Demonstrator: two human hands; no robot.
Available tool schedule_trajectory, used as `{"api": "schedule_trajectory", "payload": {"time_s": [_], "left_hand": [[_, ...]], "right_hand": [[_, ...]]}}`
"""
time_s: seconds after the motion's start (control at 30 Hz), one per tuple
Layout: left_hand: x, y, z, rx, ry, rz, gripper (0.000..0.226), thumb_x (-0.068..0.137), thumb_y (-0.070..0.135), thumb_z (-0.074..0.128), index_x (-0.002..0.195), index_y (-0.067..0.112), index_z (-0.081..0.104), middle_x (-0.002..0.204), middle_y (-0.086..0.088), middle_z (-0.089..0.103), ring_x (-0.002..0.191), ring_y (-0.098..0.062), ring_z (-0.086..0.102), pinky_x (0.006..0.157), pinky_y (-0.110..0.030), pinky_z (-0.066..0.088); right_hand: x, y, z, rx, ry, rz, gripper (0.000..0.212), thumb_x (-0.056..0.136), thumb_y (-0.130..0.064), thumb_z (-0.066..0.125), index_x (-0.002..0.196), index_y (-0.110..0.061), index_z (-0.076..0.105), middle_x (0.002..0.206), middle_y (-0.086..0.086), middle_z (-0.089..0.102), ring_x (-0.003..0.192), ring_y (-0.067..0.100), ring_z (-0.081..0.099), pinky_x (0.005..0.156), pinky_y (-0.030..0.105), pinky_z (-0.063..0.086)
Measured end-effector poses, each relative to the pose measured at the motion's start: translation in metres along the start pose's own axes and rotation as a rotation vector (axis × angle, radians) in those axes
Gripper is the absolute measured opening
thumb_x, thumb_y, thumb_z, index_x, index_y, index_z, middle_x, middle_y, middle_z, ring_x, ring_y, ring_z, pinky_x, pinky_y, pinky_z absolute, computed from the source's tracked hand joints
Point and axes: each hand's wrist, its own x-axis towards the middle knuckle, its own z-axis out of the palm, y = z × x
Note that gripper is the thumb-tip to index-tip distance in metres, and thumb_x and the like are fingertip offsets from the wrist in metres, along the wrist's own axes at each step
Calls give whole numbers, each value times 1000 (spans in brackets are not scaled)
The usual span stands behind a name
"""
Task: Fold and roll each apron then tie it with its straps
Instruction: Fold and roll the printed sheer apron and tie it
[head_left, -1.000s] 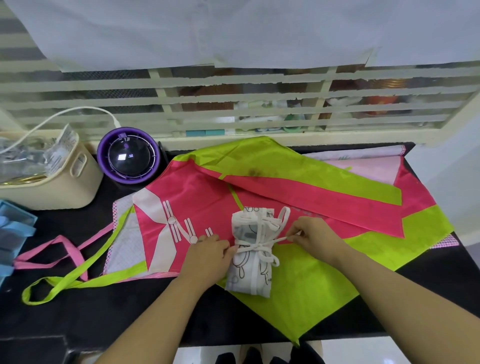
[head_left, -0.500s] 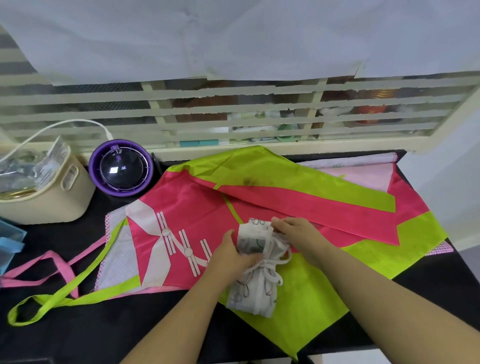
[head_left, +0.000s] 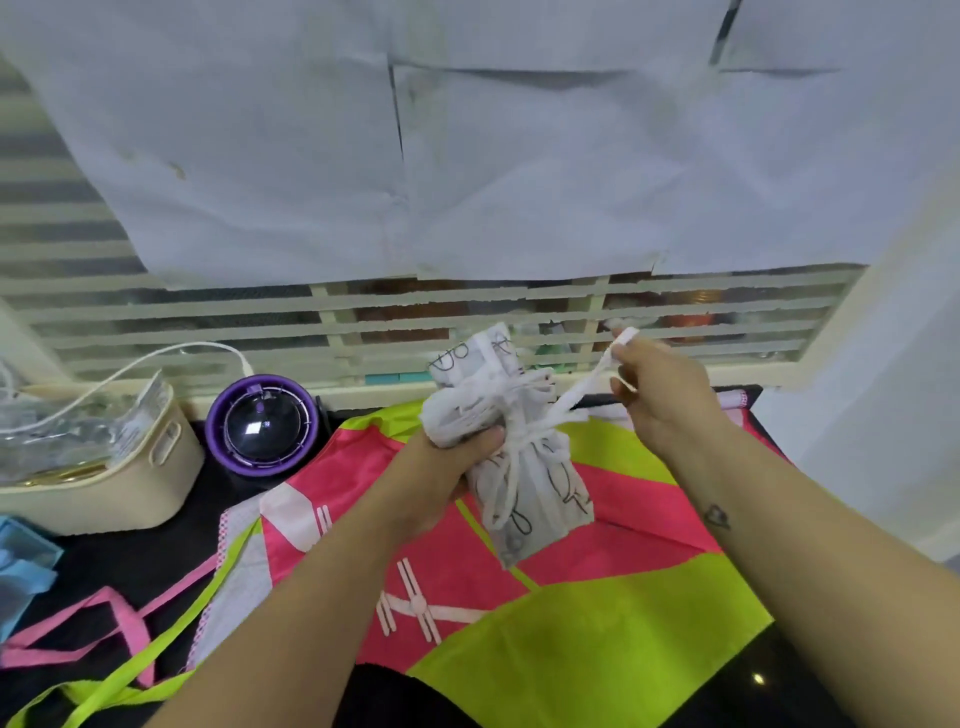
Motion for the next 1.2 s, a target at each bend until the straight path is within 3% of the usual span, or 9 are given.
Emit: {"api": "schedule_trajectory", "payload": {"time_s": [0.2,0.3,0.47,0.6,0.73,0.8,0.87,0.97,1.2], "left_hand": [[1,68,14,-49,-57,144,37,72,8,62,109,10,64,102,-2,73,94,-11,68,73,-21,55],[-5,108,17,25,-77,207,40,74,9,70,113,7,62,109,-7,71,101,-16,67,80,-27,56],[-21,162,22,234,-103,340,25,74,15,73,98,20,72,102,-6,73,94,-19,68,75,-33,56],[-44,209,25,452,-6,491,22,77,27,68,97,19,73,95,-6,73,88,-20,67,78,-34,54],[-66,252,34,784,193,672,9,85,14,58,79,20,55,67,24,59,61,16,55,65,-9,38],[-75,271,42,933,236,715,39,89,-9,55,93,27,41,74,29,47,61,31,46,62,-3,38],[-78,291,43,1151,253,763,41,90,-4,56,79,35,49,64,35,52,66,27,50,63,-7,40],[-80,311,29,1400,293,831,24,89,14,60,97,37,59,97,23,60,89,7,57,77,-18,48],[-120,336,-9,2168,701,1071,87,47,7,77,128,24,48,121,-3,52,83,-24,62,66,-29,51]], "right_hand": [[-31,-81,24,-186,-39,-406,33,85,-3,59,104,-28,69,99,-8,66,84,10,54,74,20,42],[-50,-121,33,-163,-42,-549,21,86,-11,64,99,-26,70,95,-15,66,73,0,51,79,20,40],[-61,-176,56,228,-210,-181,8,84,-20,70,82,-15,65,69,-4,51,46,9,34,43,18,33],[-71,-220,74,223,-436,-109,15,87,-29,68,83,-15,69,74,-3,54,46,7,38,41,16,36],[-90,-266,99,153,-605,-138,28,92,-21,61,68,-14,74,80,-1,60,55,8,44,48,17,43],[-95,-286,117,169,-629,-161,45,92,-13,61,48,-14,71,80,-1,61,62,9,49,53,17,45],[-106,-302,135,187,-658,-174,45,92,-9,59,48,-12,71,83,2,64,66,10,53,50,17,47],[-124,-322,152,87,-748,-225,31,96,-15,49,75,-8,71,88,4,64,73,13,55,58,24,50],[-184,-356,201,-500,-890,-669,9,96,-16,55,99,-10,60,83,2,57,53,9,48,49,17,37]]}}
